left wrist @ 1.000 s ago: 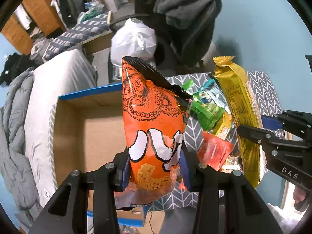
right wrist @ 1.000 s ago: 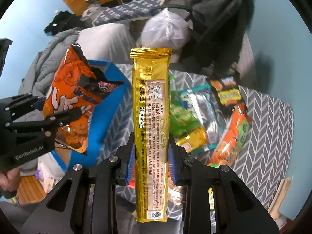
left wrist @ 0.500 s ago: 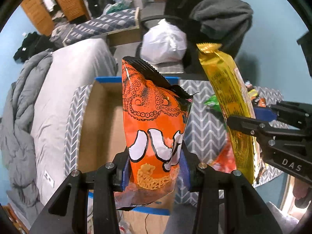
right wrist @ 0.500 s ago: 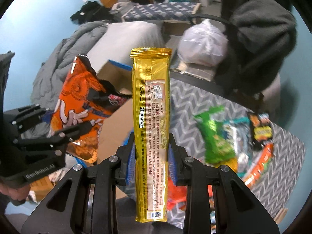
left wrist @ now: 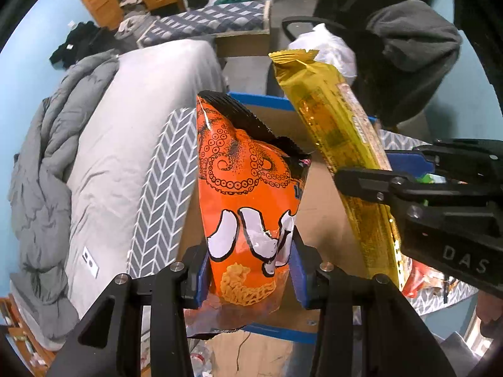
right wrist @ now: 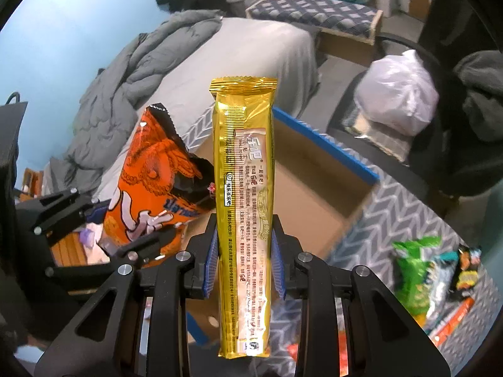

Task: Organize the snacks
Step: 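Carry the orange bag and yellow bar into the box and release both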

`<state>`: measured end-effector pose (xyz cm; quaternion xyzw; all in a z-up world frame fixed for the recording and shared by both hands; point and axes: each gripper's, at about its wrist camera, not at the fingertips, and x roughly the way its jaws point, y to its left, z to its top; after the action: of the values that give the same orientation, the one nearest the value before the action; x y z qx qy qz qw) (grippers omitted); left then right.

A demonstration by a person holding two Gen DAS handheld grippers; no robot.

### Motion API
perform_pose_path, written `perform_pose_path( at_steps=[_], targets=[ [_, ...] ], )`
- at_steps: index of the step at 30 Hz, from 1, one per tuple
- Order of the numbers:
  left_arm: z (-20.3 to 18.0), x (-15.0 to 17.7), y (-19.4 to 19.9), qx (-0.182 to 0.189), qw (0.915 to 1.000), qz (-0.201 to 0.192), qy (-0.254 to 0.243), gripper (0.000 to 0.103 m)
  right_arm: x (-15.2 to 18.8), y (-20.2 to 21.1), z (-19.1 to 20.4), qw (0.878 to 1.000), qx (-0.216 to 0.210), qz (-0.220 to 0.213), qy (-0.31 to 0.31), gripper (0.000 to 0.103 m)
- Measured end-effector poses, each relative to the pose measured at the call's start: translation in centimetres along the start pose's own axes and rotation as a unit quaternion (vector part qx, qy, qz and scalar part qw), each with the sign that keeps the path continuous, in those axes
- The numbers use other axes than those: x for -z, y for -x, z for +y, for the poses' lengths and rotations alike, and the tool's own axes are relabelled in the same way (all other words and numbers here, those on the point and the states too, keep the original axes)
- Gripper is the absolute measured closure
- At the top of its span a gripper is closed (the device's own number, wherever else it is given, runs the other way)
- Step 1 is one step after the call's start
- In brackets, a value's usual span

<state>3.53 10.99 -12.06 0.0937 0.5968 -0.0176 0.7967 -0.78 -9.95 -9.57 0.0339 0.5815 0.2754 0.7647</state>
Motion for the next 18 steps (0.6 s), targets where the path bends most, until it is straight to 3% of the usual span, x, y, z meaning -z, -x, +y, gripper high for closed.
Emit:
perform_pose_path(
  at_steps=[8,18],
  targets=[
    [2.3,0.4,-2.7,-0.013,0.9997,0.013,0.017,0.060,-2.4,-5.1,1.5,0.999,-0.014,0.038,-0.002,0.074],
    [3.0,0.7,-5.1,-0.019,0.9989,0.036,0.023,0.059,-2.8,-9.2,0.8,0.997,-0.002,0.072,-0.020,0.074]
  ],
)
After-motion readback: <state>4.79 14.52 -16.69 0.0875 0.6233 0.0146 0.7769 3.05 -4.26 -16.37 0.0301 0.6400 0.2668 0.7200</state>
